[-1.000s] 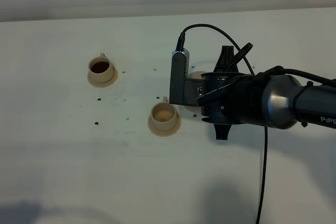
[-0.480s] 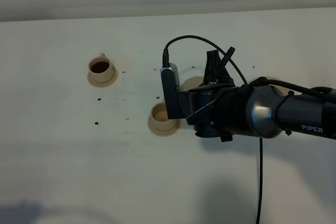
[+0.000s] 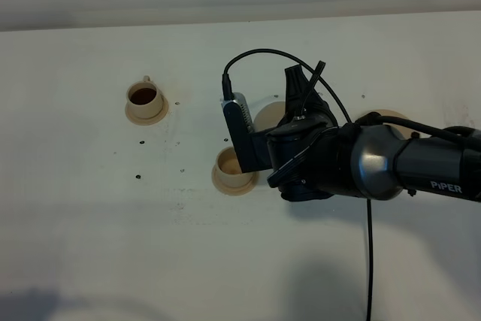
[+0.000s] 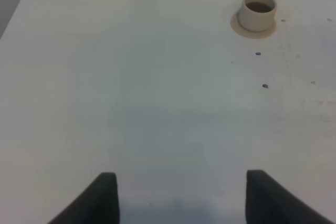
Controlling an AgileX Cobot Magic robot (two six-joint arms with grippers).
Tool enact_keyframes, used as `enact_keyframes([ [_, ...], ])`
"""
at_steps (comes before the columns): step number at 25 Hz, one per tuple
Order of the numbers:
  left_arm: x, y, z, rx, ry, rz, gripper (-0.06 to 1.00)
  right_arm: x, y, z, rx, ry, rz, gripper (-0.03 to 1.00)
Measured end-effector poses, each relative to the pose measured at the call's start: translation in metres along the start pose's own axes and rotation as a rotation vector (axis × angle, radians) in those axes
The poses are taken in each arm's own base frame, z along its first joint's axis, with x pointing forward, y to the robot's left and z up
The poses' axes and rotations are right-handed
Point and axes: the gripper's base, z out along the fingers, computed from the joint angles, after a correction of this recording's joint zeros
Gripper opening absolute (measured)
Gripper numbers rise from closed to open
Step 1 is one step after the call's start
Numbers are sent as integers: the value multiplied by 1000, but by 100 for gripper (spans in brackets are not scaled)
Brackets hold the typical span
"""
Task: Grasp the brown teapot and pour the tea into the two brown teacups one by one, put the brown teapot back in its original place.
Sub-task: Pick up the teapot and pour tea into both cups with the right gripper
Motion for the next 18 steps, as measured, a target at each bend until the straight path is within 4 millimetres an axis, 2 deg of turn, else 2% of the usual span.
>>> enact_keyframes([
  [7, 0, 0, 0, 0, 0, 0, 52, -1, 1, 0, 5, 5, -58, 13],
  [12, 0, 0, 0, 0, 0, 0, 52, -11, 9, 2, 25, 24, -134, 13],
  [18, 0, 0, 0, 0, 0, 0, 52, -13, 7, -1, 60, 33, -167, 13],
])
